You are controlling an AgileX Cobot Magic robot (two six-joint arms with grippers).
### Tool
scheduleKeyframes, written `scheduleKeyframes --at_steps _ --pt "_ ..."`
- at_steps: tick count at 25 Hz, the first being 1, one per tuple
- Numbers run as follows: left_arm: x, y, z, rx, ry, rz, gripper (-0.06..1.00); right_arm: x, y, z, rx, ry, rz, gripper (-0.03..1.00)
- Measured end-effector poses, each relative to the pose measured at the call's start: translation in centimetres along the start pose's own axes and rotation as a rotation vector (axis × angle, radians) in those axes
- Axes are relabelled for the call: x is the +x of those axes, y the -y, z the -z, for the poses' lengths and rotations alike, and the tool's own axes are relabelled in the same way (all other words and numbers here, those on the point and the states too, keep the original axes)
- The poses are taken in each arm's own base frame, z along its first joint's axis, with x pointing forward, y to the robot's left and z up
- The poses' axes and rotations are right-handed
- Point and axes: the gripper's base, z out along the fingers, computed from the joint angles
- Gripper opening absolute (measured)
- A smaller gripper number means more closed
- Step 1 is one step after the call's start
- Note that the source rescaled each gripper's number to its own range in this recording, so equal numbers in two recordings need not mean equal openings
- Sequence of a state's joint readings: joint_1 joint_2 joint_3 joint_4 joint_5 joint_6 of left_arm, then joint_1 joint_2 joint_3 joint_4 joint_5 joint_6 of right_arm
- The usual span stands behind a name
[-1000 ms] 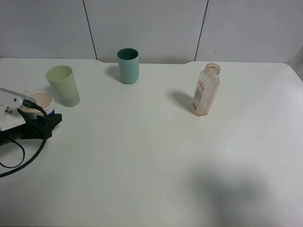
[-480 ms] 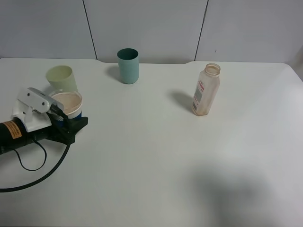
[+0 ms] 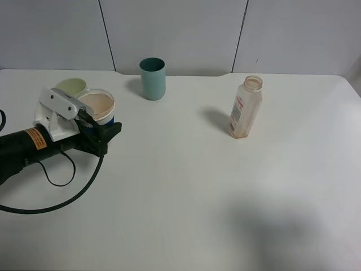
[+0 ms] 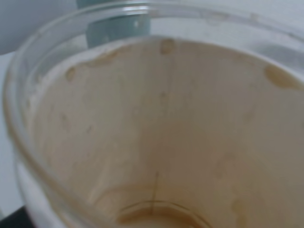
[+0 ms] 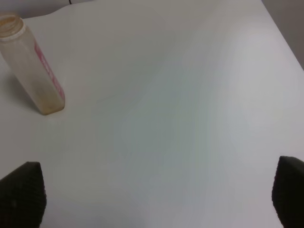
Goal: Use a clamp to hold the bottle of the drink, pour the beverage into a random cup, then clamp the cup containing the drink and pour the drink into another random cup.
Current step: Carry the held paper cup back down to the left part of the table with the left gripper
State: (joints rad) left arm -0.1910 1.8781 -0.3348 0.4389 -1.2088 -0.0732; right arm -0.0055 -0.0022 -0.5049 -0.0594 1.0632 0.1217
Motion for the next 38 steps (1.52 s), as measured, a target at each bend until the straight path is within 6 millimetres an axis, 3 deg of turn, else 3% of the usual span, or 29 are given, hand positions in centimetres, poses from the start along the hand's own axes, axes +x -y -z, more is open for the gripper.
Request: scheduleKeyframes --at_steps 9,25,38 --pt "0.2 1.1 -1.6 -0.023 0.001 0.023 0.0 0.0 0.0 0.0 0.0 0.0 0.0 1.0" --pt "1.6 0.4 -5.0 -0.021 -0.011 0.027 0.0 0.0 0.0 0.0 0.0 0.0 0.0 1.0" --pt "3.0 0.1 -6.2 -0.011 -0.039 0.032 0.0 0.0 0.0 0.0 0.0 0.0 0.0 1.0"
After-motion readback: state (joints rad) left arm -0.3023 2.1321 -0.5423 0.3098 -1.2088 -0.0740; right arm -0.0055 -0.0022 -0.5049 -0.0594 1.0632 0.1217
